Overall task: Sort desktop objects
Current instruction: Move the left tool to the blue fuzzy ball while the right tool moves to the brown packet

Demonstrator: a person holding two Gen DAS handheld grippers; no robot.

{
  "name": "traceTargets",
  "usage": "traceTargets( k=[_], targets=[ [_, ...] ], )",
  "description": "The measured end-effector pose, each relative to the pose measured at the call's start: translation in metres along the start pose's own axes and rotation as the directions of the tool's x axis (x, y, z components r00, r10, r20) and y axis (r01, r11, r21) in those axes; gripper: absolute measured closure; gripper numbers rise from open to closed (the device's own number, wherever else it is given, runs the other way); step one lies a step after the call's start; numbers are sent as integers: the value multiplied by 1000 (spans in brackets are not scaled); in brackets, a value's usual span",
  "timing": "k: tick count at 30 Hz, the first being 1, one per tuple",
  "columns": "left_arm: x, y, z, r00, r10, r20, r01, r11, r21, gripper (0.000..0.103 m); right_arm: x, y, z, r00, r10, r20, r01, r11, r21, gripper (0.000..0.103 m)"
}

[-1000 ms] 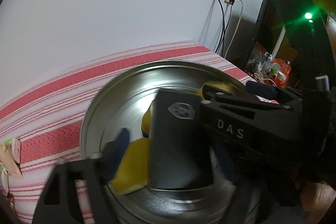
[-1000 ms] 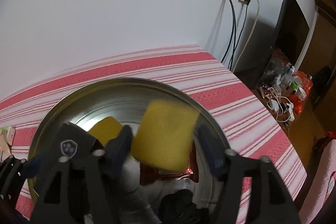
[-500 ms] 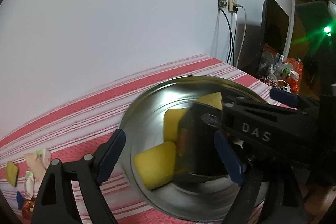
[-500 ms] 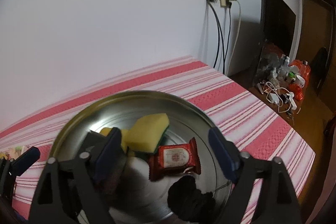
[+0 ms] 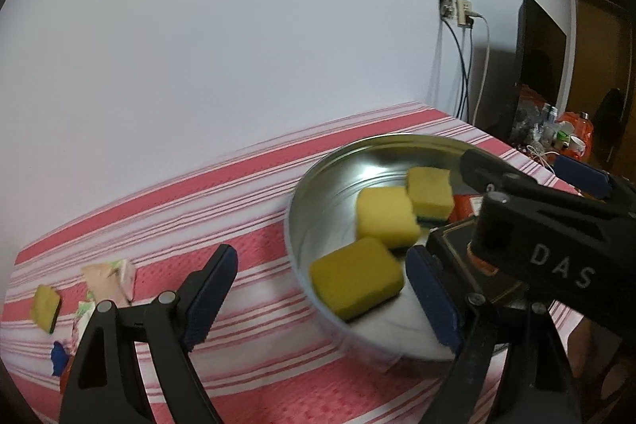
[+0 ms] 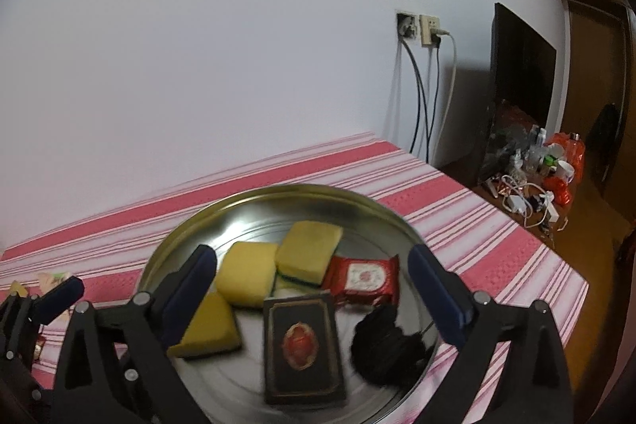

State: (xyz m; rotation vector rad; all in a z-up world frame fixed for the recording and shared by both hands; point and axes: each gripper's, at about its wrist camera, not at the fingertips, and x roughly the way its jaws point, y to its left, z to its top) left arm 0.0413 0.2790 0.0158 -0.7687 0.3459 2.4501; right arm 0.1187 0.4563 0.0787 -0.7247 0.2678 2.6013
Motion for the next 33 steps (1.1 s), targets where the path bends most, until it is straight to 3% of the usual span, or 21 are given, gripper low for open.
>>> traceTargets(
  k=[13,19,26,33],
  targets=[
    [-27,58,-27,992,124,11,-124,991,-46,15,-22,70,-22,995,104,4,-104,991,-83,5],
    [-41,110,-45,985,173,-4,-172,978,-114,15,-29,109,-35,989,148,3,-146,979,-143,5],
    [-58,179,-63,962,268,-48,-272,945,-183,15,-32,169,-52,971,236,-34,-238,947,-217,8],
    [-73,251,-89,936,328,-130,-352,896,-270,15,-25,223,-74,931,332,-154,-362,897,-252,26]
  ],
)
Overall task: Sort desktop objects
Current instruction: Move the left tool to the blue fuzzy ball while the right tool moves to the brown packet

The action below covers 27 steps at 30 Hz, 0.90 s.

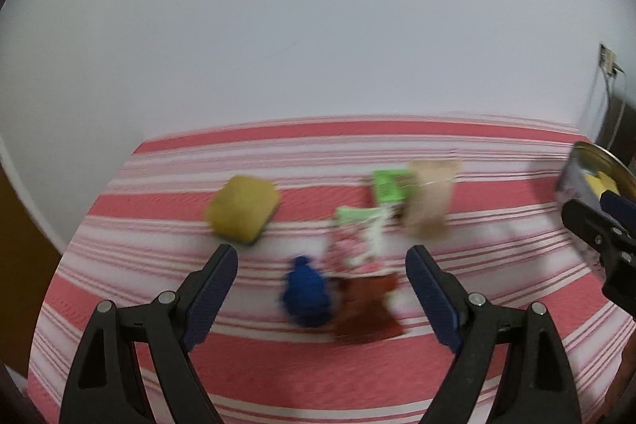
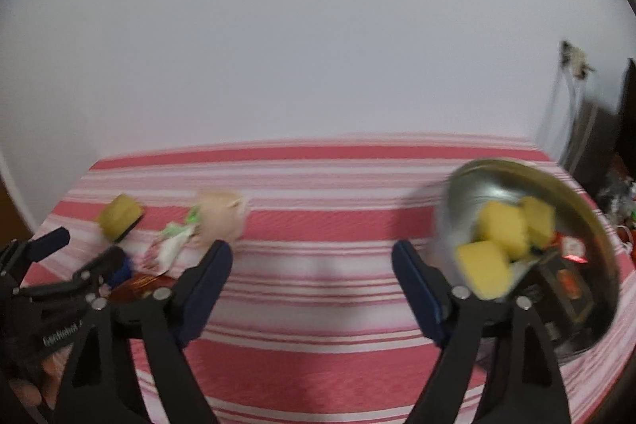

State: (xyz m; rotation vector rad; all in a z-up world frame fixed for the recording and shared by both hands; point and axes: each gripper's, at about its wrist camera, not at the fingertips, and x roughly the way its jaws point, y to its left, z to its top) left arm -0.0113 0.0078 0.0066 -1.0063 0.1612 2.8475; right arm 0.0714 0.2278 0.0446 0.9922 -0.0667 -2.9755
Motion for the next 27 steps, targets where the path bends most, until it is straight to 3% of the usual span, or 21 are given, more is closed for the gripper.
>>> traceTargets(
  k=[2,7,11,15,22,27],
  targets=[
    [5,16,-2,999,28,-20,-29,999,-20,15,8,12,-1,1000,19,-21,-19,1000,-14,28],
    [11,36,-5,999,12,-50,-14,999,-39,15,27,31,1,996,53,-71,-55,998,-26,29],
    [21,28,-5,996,-33,-81,35,999,16,15,40,45,-7,988,93,-125,-97,995,-29,29],
    [36,10,-6,995,-11,-103,20,996,88,15,46,54,-15,984,97,-152,-106,993,-52,29],
    [65,18,-6,985,9,-171,-3,999,36,15,46,61,-20,975,122,-184,-138,988,-75,29],
    [71,35,-13,971,-161,-178,146,985,-94,36,53,68,-22,966,151,-210,-171,982,-80,29]
  ],
)
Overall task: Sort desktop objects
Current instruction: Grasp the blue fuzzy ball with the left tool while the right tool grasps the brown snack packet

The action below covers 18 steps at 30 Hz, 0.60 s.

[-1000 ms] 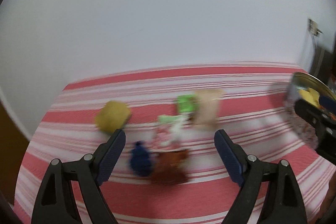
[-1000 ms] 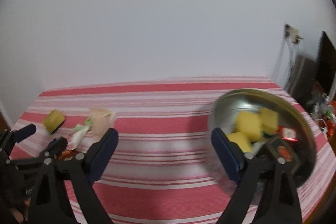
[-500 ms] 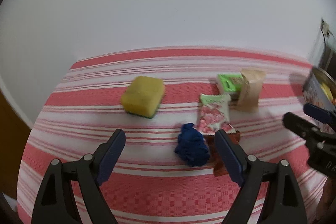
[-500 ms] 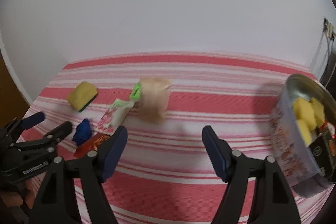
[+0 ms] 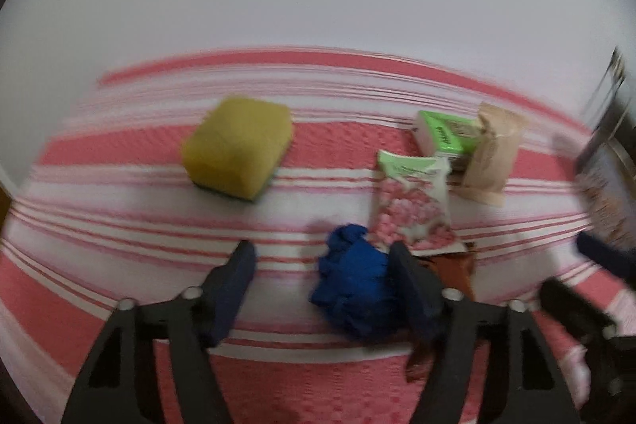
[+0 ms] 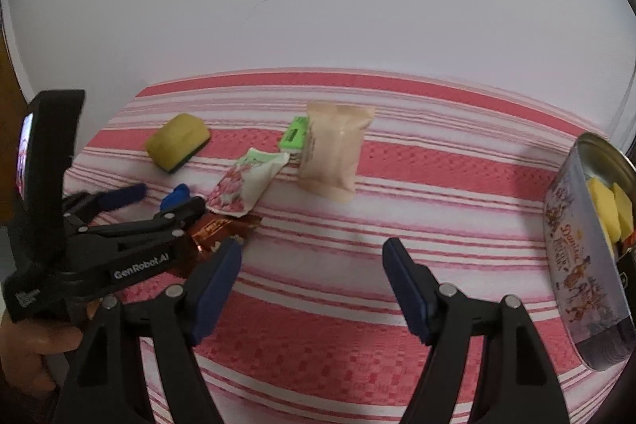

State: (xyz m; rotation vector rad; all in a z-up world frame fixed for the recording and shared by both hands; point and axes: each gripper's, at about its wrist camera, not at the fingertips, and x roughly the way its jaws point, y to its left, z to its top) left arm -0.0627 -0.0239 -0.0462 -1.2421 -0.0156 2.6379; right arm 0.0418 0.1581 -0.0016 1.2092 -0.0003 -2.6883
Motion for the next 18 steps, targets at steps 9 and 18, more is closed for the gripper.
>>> traceTargets(
  k=[9,18],
  targets=[
    [-19,11,3,998,-16,68,19,999,-42,66,6,11,0,999,30,-17,-30,999,-15,29],
    [-72,31,3,972,90,216,-75,994,-77,66,40,54,15,996,56,-75,-60,997,-50,29]
  ],
)
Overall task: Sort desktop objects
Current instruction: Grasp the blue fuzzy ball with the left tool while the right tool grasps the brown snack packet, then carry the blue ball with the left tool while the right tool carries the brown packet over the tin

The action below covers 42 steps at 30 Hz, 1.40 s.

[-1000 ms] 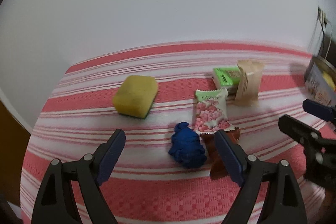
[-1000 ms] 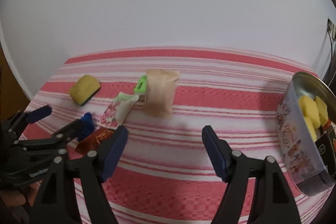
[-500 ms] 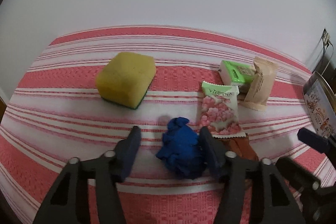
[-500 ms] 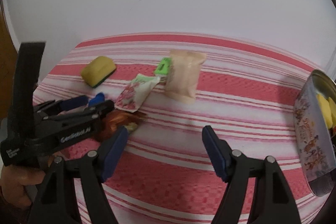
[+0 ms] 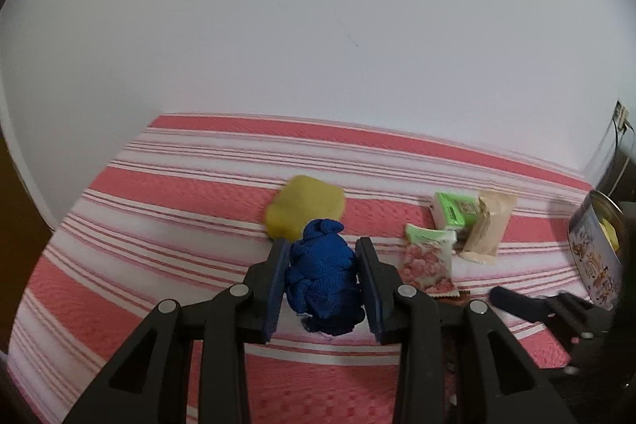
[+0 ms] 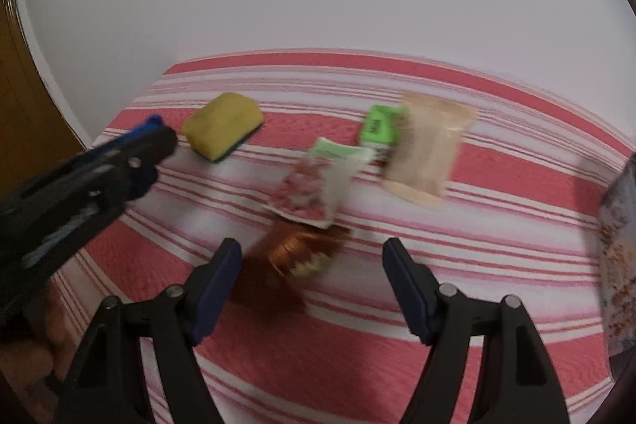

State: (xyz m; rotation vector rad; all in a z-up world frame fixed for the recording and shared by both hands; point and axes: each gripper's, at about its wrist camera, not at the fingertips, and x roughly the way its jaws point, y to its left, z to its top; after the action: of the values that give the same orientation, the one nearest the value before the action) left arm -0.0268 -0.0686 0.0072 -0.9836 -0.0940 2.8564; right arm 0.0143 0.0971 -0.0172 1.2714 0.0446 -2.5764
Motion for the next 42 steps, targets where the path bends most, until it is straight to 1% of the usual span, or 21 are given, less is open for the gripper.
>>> traceTargets(
  k=[2,3,4,5,6,7,9,12,16,19,22,24,27,32,35,36,38,41,42],
  targets=[
    [1,7,1,1000,20,6,-20,1000,-5,66,13,5,2,999,-21,-42,21,1000,0,31],
    [-2,8,1,1000,29,7,-29,1000,-7,66,17,7,1,998,-25,-57,25,1000,-3,34],
    [-1,7,-2,999,34,5,-34,999,-9,66,16,11,1,998,-52,-37,51,998,-24,44],
    [0,8,-3,999,36,-1,-36,999,-12,66,18,14,0,996,-72,-42,70,997,-44,50],
    [-1,0,-2,999,37,-6,-38,999,-14,66,16,16,-2,996,-89,-28,88,994,-62,59],
    [0,-1,-3,999,37,-9,-37,999,-14,66,14,14,-3,997,-73,-27,71,996,-62,62],
    [-1,-6,-3,999,32,-12,-32,999,-9,66,9,9,-6,997,-72,-30,71,996,-56,64],
    [-2,-16,-4,1000,16,-14,-16,1000,0,66,-7,-10,-14,998,-57,-1,57,998,-27,65],
    [-5,-37,-6,1000,-17,-16,18,999,28,66,-37,-39,-25,994,-94,62,93,996,20,65],
    [-6,-61,-8,998,-54,-20,55,997,60,66,-61,-72,-31,983,-148,108,139,987,85,65],
    [-8,-91,-9,994,-106,-24,108,988,106,66,-90,-110,-36,960,-234,155,208,963,171,65],
    [-9,-111,-8,989,-147,-26,150,981,126,66,-108,-132,-39,939,-295,176,256,943,215,65],
    [-13,-147,-6,975,-222,-30,224,962,156,66,-129,-163,-43,907,-373,196,319,912,258,65],
    [-16,-199,-5,953,-300,-29,300,934,193,66,-150,-209,-49,863,-468,191,401,864,306,65],
    [-10,-232,-2,933,-358,-39,359,912,200,66,-165,-228,-58,846,-497,194,421,845,329,65],
    [-10,-241,-1,928,-371,-41,372,906,203,66,-171,-235,-59,836,-512,196,433,836,337,65],
    [-8,-258,0,920,-389,-43,389,897,211,66,-180,-249,-60,825,-530,197,450,826,340,65],
    [-5,-286,0,914,-403,-41,401,886,232,66,-184,-268,-60,820,-542,185,461,816,350,65],
    [-5,-290,1,913,-407,-41,405,884,233,66,-185,-277,-61,819,-546,177,463,811,358,65]
  ],
)
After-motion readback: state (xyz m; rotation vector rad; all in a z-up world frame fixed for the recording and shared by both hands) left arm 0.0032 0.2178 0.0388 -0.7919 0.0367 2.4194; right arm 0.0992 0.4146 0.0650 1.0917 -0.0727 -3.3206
